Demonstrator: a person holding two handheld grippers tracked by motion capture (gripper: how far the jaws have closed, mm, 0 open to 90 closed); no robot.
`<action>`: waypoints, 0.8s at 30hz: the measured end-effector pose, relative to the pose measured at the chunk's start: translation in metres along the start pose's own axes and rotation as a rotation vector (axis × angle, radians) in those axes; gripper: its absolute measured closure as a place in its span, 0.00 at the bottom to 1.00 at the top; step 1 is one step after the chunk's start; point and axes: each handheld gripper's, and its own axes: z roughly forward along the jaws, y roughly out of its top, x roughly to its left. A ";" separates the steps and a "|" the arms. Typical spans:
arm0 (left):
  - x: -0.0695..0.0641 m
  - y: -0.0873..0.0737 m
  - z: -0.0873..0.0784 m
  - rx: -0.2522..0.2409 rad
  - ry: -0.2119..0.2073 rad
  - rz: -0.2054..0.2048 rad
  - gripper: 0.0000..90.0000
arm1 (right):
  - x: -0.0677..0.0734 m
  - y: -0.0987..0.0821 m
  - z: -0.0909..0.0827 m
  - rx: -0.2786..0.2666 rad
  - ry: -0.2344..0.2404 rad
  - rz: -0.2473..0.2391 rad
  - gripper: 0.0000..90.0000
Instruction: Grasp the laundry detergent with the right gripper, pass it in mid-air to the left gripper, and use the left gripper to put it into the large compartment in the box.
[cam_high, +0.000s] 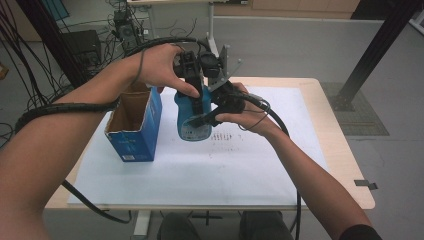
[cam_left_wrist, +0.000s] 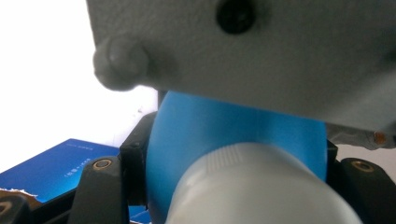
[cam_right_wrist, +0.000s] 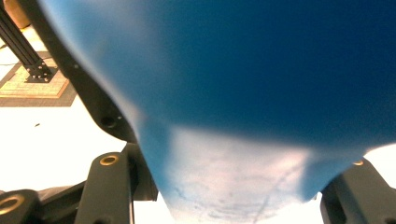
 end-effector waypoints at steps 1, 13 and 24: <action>0.000 0.000 0.000 0.002 0.000 0.001 0.42 | 0.000 0.000 0.000 0.001 -0.001 -0.001 0.46; 0.000 0.000 0.001 0.005 -0.001 -0.002 0.42 | 0.000 -0.001 0.001 -0.001 0.004 0.002 0.46; 0.001 0.001 0.001 0.009 -0.005 -0.006 0.42 | -0.001 -0.002 0.001 -0.002 0.008 0.010 0.46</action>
